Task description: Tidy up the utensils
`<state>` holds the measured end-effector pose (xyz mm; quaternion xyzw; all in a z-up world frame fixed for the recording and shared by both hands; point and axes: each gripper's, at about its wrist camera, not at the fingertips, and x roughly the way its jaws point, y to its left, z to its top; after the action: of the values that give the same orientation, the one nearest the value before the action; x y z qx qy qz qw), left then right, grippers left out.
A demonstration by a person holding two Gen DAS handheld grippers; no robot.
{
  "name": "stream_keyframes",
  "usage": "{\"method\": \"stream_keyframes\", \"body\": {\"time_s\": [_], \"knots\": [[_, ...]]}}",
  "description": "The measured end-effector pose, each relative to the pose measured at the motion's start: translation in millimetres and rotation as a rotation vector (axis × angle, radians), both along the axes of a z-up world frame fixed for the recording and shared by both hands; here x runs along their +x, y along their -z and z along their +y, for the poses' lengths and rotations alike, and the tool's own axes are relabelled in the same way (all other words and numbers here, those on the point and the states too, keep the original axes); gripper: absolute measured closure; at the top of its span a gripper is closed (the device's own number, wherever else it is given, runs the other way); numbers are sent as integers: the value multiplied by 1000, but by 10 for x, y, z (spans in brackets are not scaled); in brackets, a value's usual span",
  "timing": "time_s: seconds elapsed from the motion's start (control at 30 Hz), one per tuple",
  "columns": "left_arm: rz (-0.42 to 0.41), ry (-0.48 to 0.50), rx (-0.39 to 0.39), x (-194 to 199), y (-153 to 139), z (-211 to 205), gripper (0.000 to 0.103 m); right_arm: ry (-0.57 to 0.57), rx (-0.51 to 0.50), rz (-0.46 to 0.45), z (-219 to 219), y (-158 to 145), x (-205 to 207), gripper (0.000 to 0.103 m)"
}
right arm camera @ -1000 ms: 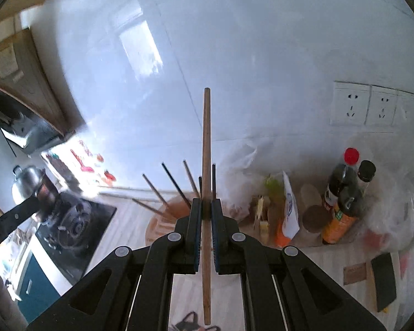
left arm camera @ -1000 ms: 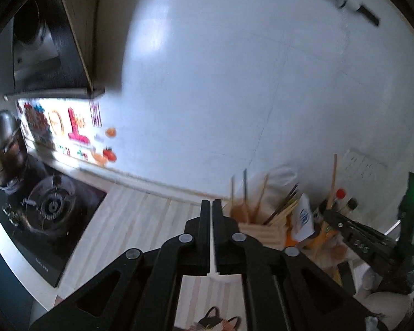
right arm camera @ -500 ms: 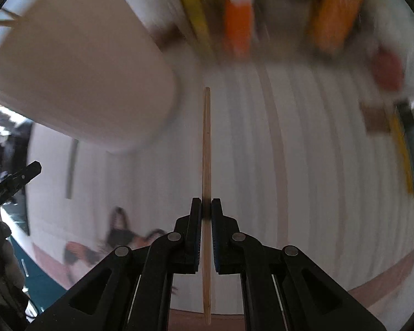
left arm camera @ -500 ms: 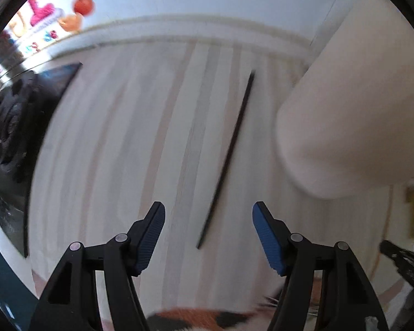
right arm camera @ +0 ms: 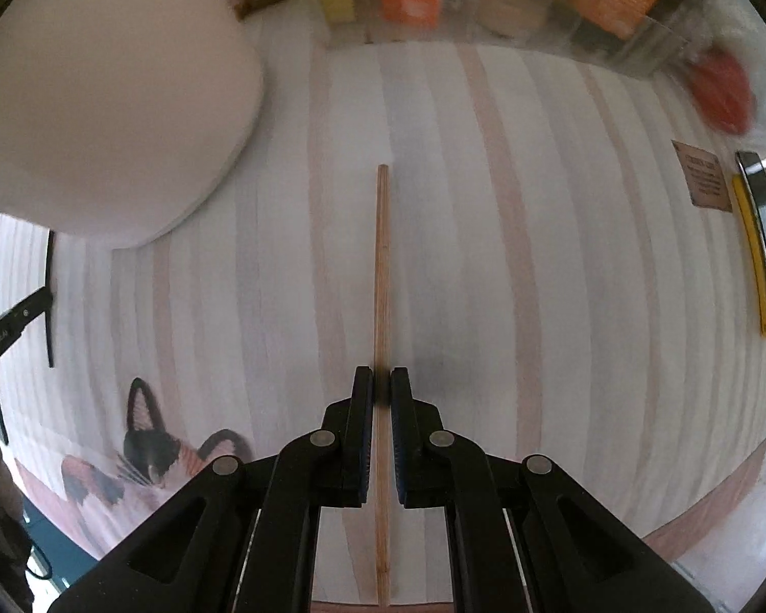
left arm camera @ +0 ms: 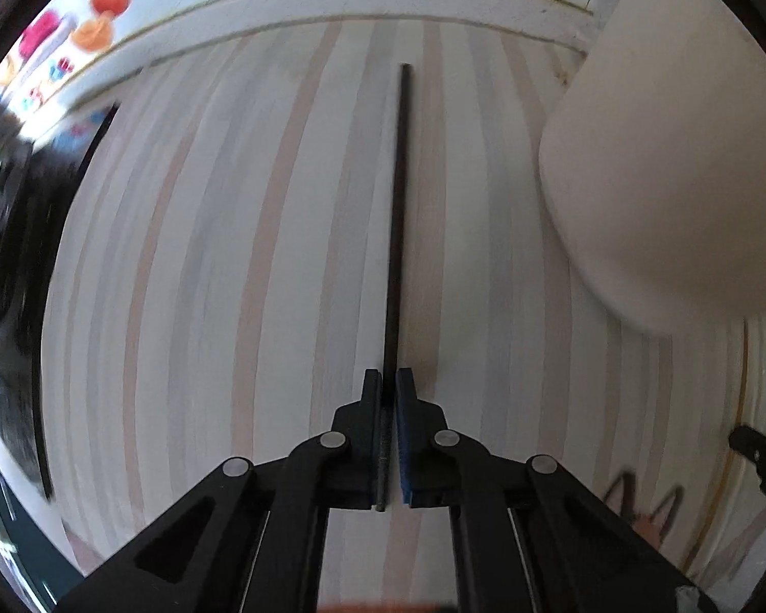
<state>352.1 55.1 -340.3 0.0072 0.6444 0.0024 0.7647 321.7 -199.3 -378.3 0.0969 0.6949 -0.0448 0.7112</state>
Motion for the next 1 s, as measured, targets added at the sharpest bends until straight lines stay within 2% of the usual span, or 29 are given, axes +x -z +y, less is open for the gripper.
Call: {"method": "stream_keyframes", "body": {"time_s": [0.17,0.27,0.37,0.5,0.53,0.6,0.67,0.77,0.9,1.0], "knots": [[107,-28,-68,-824,-39,-42,100,-77,2,7,89,-25,-82,96],[183,-53,-157,-1248,-10,-94,100,-127,14,17,200,-2,-183,96],[207,-103,-205,-1363,39,-86,99,-153,13,36,242,83,-313,96],[186,-160,-260,-1209,24,-18,97,-163,11,35,275,66,-365,96],[172,-161,-253,-1104,5,7,96,-162,11,34,269,59,-375,96],[135,-150,-219,-942,-24,-22,81,-156,14,33,259,50,-354,96],[123,-136,-193,-756,2,-55,75,-151,11,28,231,57,-309,96],[128,-99,-123,-538,88,-224,75,-135,11,26,213,74,-214,96],[85,-23,-5,-382,115,-457,72,-111,11,34,163,104,-196,96],[79,-51,-17,-432,125,-518,74,-100,-4,32,165,125,-171,96]]}}
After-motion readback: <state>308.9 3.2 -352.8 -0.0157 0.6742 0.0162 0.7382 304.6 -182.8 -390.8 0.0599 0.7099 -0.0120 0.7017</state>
